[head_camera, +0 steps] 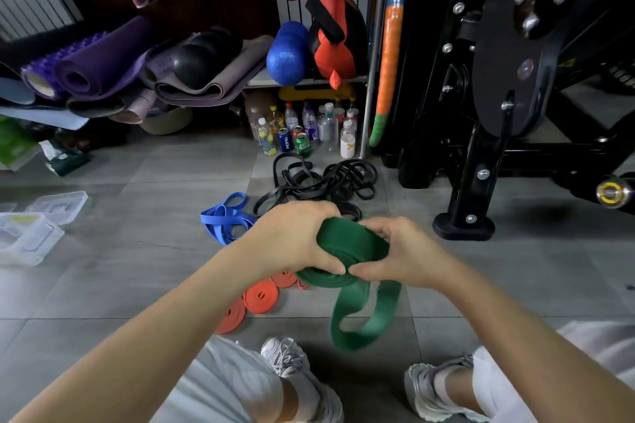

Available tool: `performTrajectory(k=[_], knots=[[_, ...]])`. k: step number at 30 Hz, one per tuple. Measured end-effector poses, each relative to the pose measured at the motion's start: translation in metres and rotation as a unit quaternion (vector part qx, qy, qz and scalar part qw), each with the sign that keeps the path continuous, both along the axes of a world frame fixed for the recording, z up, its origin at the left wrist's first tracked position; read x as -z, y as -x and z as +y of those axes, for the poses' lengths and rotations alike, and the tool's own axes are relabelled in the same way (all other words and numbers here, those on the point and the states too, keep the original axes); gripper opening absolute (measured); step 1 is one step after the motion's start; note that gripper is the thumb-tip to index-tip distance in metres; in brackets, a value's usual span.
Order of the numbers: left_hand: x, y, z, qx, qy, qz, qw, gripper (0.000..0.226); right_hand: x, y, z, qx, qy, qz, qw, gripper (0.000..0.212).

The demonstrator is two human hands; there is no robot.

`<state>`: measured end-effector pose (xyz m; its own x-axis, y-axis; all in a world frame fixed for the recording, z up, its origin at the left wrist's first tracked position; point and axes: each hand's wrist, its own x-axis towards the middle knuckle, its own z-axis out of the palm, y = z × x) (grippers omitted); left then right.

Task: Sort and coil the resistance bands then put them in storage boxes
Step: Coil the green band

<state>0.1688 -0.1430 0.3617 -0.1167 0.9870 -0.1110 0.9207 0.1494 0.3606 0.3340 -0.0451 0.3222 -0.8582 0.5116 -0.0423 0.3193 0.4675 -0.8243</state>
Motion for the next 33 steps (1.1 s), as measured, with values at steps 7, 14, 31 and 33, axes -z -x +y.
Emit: performTrajectory(k=[7, 14, 31, 33], knots=[[0.014, 0.01, -0.003, -0.094, -0.125, -0.307, 0.939, 0.053, 0.002, -0.007, 0.009, 0.02, 0.1, 0.09, 0.991, 0.06], [0.038, -0.001, -0.012, -0.157, -0.21, -0.533, 0.804, 0.048, 0.002, -0.013, 0.019, 0.018, 0.151, 0.139, 0.978, 0.057], [0.018, -0.011, 0.002, 0.023, 0.038, 0.07, 0.997, 0.08, 0.008, 0.009, -0.002, 0.004, -0.119, -0.057, 0.991, 0.049], [0.02, -0.011, 0.008, 0.017, 0.039, 0.134, 0.99, 0.067, 0.01, 0.012, -0.002, 0.012, -0.103, -0.053, 0.993, 0.054]])
